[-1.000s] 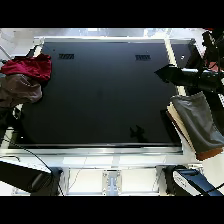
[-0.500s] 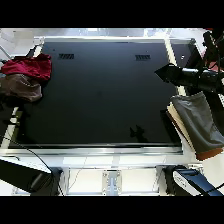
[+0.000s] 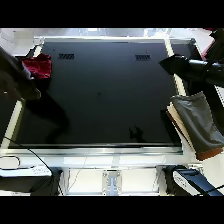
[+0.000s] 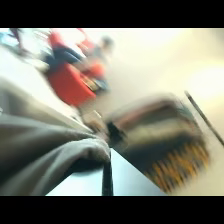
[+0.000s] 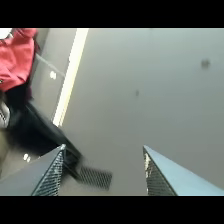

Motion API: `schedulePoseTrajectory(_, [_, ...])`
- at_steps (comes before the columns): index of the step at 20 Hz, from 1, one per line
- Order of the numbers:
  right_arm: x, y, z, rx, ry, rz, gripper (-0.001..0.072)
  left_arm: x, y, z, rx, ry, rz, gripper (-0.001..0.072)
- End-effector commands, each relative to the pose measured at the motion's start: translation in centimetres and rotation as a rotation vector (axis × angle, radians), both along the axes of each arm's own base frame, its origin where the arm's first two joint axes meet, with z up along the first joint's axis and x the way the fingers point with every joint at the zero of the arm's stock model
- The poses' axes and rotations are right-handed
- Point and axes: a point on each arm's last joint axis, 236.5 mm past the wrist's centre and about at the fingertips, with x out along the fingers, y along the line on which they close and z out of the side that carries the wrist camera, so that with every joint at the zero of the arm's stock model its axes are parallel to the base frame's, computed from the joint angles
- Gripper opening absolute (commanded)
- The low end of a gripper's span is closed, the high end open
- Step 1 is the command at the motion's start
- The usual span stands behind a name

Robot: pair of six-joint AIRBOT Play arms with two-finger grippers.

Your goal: Fold the shirts.

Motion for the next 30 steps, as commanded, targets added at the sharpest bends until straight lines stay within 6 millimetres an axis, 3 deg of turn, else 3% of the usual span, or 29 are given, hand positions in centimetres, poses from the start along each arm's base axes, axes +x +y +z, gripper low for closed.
schedulePoseTrajectory(1, [-0.2,-0.4,4.9,-0.055,-0.137,0.006,0.0548,-3.9,-13.2,6.5,0.087,-0.149,-0.219,0.0006])
schedulePoseTrajectory(4, [-0.7,-1.5,8.6,-0.144,-0.242,-0.013,0.0549,-5.7,-24.2,8.4,0.054,-0.187,-0.396,0.0009])
schedulePoseTrajectory(5, [-0.8,-2.1,9.3,-0.175,-0.26,-0.027,0.0549,-5.8,-27.0,8.5,0.037,-0.186,-0.429,0.006])
schedulePoseTrajectory(6, [-0.9,-2.6,9.7,-0.205,-0.268,-0.038,0.0549,-5.6,-29.4,8.5,0.019,-0.181,-0.438,0.0198])
schedulePoseTrajectory(7, [-1.0,-3.1,9.6,-0.237,-0.263,-0.048,0.0549,-5.1,-31.0,8.5,0.01,-0.181,-0.426,0.0549])
schedulePoseTrajectory(8, [-1.1,-3.6,9.1,-0.268,-0.248,-0.056,0.0549,-4.2,-31.7,8.4,0.014,-0.194,-0.39,0.0711])
schedulePoseTrajectory(9, [-1.1,-4.4,8.2,-0.311,-0.221,-0.066,0.0549,-2.9,-31.4,8.1,0.041,-0.209,-0.33,0.072])
schedulePoseTrajectory(11, [-1.5,-6.2,6.0,-0.411,-0.141,-0.087,0.0549,0.8,-28.4,5.7,0.181,-0.191,-0.16,0.0719])
schedulePoseTrajectory(13, [-2.3,-7.2,3.6,-0.474,-0.042,-0.073,0.0549,3.8,-23.1,0.8,0.388,-0.072,-0.019,0.0711])
schedulePoseTrajectory(14, [-2.6,-7.2,2.3,-0.499,0.004,-0.041,0.0549,4.4,-20.2,-2.3,0.431,0.074,0.022,0.071])
schedulePoseTrajectory(16, [-2.2,-6.8,0.1,-0.494,0.066,-0.008,0.0549,3.4,-16.4,-8.1,0.507,0.329,0.02,0.0708])
schedulePoseTrajectory(17, [-1.8,-6.0,-1.3,-0.462,0.102,0.024,0.0549,2.3,-14.9,-11.1,0.572,0.432,-0.005,0.0662])
schedulePoseTrajectory(19, [-1.2,-4.2,-6.0,-0.406,0.222,0.11,0.0549,0.2,-11.8,-16.6,0.669,0.637,-0.024,0.0365])
schedulePoseTrajectory(21, [-0.9,-2.6,-12.1,-0.351,0.367,0.194,0.0549,-1.0,-9.3,-20.8,0.624,0.813,0.027,0.0321])
schedulePoseTrajectory(23, [-0.5,0.9,-17.1,-0.246,0.475,0.274,0.0549,-1.5,-8.3,-23.5,0.543,0.88,0.079,0.0321])
schedulePoseTrajectory(26, [1.0,9.3,-21.4,-0.271,0.397,0.467,0.0547,-2.4,-7.9,-24.8,0.467,0.86,0.185,0.0321])
schedulePoseTrajectory(28, [2.5,14.3,-24.2,-0.466,0.241,0.556,0.0546,-4.4,-7.6,-25.6,0.448,0.84,0.27,0.0321])
schedulePoseTrajectory(30, [4.0,16.3,-27.1,-0.807,0.108,0.643,0.0546,-7.5,-8.0,-26.7,0.376,0.864,0.353,0.0321])
